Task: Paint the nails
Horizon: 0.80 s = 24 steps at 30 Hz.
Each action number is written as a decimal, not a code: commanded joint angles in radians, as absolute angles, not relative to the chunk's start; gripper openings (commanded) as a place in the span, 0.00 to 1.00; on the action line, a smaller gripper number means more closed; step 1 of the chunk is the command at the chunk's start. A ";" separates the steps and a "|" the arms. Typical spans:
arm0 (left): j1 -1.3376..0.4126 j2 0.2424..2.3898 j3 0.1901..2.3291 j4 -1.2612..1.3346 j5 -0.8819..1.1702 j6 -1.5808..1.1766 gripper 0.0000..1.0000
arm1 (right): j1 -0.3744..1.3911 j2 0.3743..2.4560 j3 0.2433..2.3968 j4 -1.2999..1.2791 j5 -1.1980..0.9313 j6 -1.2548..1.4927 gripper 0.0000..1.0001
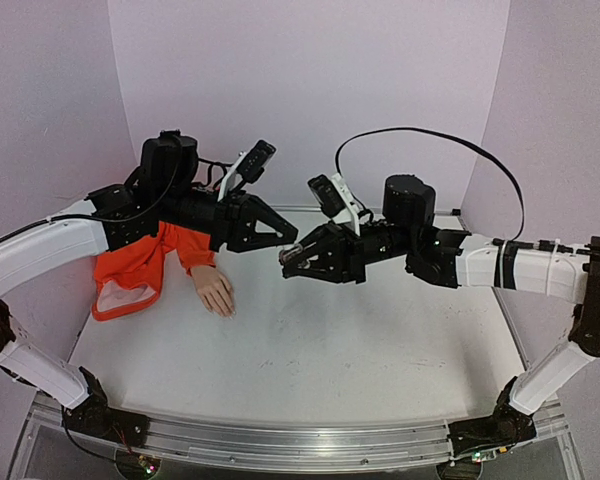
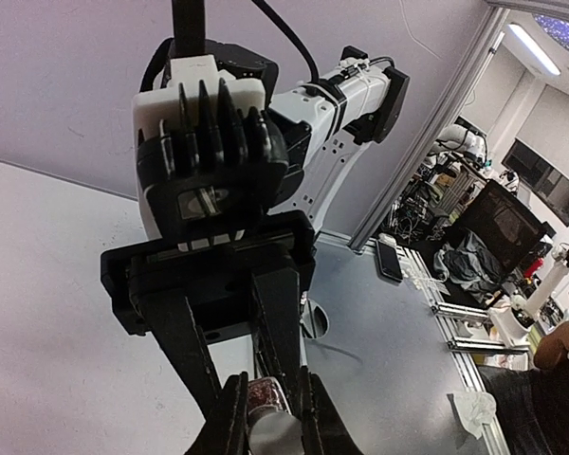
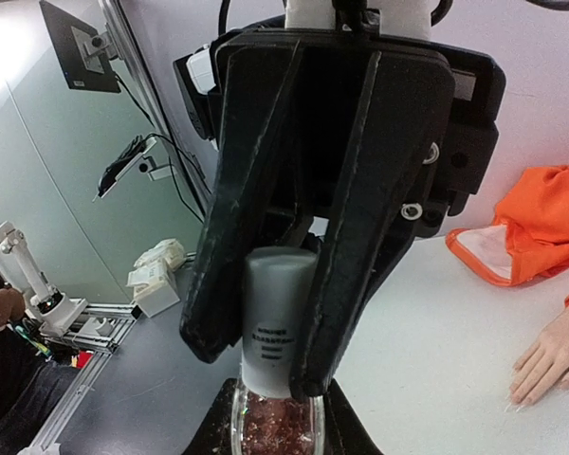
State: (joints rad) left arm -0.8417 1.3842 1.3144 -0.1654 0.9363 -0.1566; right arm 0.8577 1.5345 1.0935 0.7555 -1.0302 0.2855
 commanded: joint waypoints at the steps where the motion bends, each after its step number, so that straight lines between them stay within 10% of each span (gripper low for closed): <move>1: -0.847 1.369 1.325 -0.277 0.935 -0.199 0.11 | 0.852 1.451 1.146 0.985 -1.047 0.209 0.00; 9: -0.844 1.204 1.275 -0.289 0.542 -0.232 0.79 | 0.851 1.415 1.071 0.781 -0.766 0.032 0.00; 24: -0.838 1.184 1.272 -0.238 0.294 -0.471 0.74 | 1.090 1.586 1.193 0.799 0.176 0.043 0.00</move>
